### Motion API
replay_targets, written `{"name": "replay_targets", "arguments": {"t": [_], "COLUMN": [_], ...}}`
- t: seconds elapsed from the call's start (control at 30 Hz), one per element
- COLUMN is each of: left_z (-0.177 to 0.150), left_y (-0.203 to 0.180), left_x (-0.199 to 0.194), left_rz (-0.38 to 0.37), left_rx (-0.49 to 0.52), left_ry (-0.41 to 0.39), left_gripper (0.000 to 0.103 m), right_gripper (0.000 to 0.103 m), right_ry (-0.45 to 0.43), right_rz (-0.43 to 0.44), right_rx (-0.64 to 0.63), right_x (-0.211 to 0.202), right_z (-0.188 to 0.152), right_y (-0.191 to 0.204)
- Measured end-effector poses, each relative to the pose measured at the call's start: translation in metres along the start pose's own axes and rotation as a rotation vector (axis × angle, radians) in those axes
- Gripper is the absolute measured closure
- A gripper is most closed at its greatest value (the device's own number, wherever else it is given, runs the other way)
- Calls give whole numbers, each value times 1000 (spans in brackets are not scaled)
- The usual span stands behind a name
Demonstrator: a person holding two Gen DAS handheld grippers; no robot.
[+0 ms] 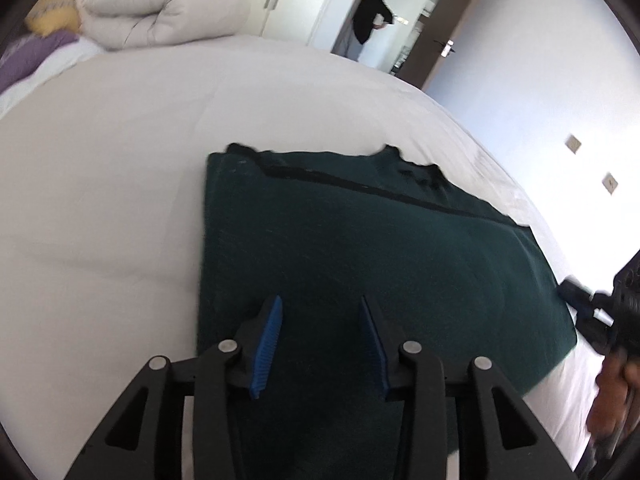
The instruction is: Fold small clothes
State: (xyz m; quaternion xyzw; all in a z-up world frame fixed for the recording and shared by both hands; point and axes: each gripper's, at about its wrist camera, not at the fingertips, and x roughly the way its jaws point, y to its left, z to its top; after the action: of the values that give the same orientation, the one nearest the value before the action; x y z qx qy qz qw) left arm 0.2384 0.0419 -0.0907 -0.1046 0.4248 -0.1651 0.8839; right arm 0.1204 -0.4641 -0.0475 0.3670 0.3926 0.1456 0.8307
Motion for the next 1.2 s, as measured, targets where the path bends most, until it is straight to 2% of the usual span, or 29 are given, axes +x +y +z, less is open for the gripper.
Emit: {"name": "replay_targets", "arguments": {"t": [0.07,0.13,0.2,0.23,0.4,0.5,0.57,0.63,0.67,0.73,0.87,0.97,1.07,1.17,1.2], "left_z": [-4,-9,-17,-21,-28,-29,-31,-31,-31,-31,-31,-31,-32,-32,-32], "left_y": [-16,-32,-51,-55,-56,-56,-58,-61,-61,-60,-60,-61,-61,-60,-60], "left_x": [-3,-3,3,6,16,18,20,22,22,22,20,22,22,22,22], "left_rz": [-31,-53,-42,-25,40,61,77,90,92,90,89,92,92,91,89], "left_rx": [44,90,164,184,199,197,209,219,218,216,216,220,222,221,221], "left_ry": [10,20,55,72,113,121,122,123,123,124,126,126,126,127,127], "left_gripper": [59,54,52,52,51,51,51,51,51,50,50,50,50,49,49], "right_gripper": [92,92,93,93,93,93,92,92,92,92,92,92,92,92,92], "right_ry": [110,189,206,189,-20,-154,-240,-292,-316,-310,-261,-186,-104,-32,-6], "right_rz": [25,10,-3,22,15,-77,-185,-252,-281,-284,-238,-182,-122,-100,-85], "right_rx": [-46,-36,24,56,259,322,357,361,338,295,146,57,19,-33,-44], "right_x": [34,61,72,72,8,-35,-61,-79,-83,-79,-50,6,70,134,146], "right_z": [-26,-44,-48,-49,-31,-19,-15,-13,-11,-5,24,41,56,52,37], "right_y": [15,12,-7,-16,-87,-113,-120,-118,-110,-94,-46,-4,28,67,86]}}
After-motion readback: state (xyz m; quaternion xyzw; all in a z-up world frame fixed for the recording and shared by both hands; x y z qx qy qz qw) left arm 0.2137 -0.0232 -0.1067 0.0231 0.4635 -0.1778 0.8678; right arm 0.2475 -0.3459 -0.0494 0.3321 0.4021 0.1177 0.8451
